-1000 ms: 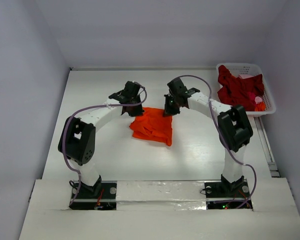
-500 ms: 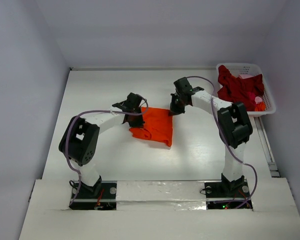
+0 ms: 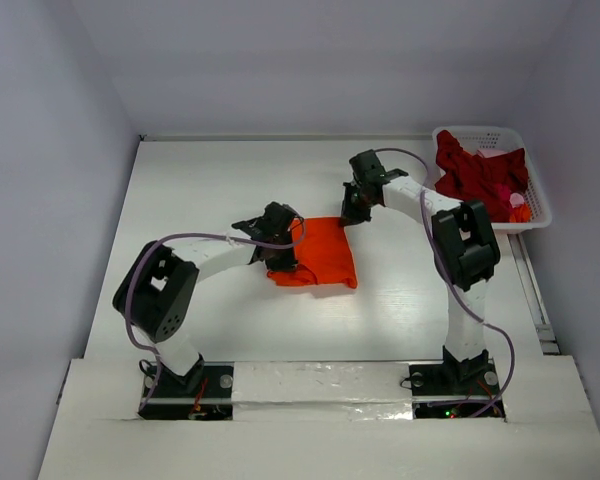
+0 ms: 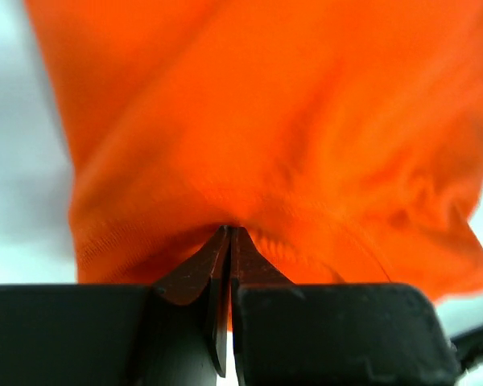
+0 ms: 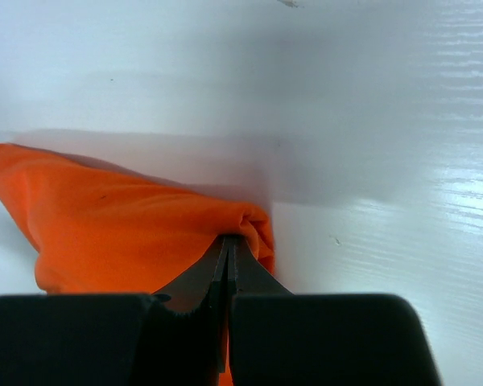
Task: Fold and stack the t-shirts
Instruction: Fold the tshirt
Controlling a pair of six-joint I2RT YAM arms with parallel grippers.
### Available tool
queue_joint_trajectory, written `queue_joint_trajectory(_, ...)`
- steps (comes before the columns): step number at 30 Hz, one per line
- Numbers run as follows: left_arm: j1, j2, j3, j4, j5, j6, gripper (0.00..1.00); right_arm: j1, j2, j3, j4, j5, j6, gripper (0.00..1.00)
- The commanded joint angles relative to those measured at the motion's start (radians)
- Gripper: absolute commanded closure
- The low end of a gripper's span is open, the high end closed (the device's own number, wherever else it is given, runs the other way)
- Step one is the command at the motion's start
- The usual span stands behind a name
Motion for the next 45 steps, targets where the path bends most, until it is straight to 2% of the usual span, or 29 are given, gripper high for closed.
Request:
queue_joint_trajectory(1,-0.015,-0.092,0.009,-0.063,0.001,-0.029,1.00,-0.010,-0.006,0.053,-0.013,0.024,-0.022,1.00)
queue_joint_trajectory(8,-0.015,-0.149,0.249,-0.268,-0.038,0.002,1.00,-0.019,-0.014,0.055,-0.014,0.027,-0.022,1.00)
queue_joint_trajectory(12,-0.015,-0.153,0.303,-0.278,-0.042,-0.001,1.00,-0.019,-0.022,0.042,-0.008,0.025,-0.018,1.00)
queue_joint_trajectory(26,-0.160,0.012,0.205,-0.103,-0.017,-0.004,1.00,-0.019,-0.036,0.033,-0.007,0.027,-0.015,1.00)
queue_joint_trajectory(34,-0.235,0.054,0.162,-0.160,0.014,0.046,1.00,-0.019,-0.036,0.041,-0.013,0.038,-0.018,1.00)
queue_joint_trajectory(39,-0.245,0.095,0.096,-0.203,0.046,0.077,1.00,-0.019,-0.028,0.057,-0.014,0.031,-0.013,1.00)
queue_joint_trajectory(42,-0.245,0.059,0.058,-0.186,0.043,0.063,1.00,-0.019,-0.026,0.065,-0.017,0.031,-0.013,1.00)
queue_joint_trajectory(45,-0.245,0.003,0.081,-0.203,0.037,0.040,1.00,-0.019,-0.026,0.073,-0.023,0.036,-0.016,1.00)
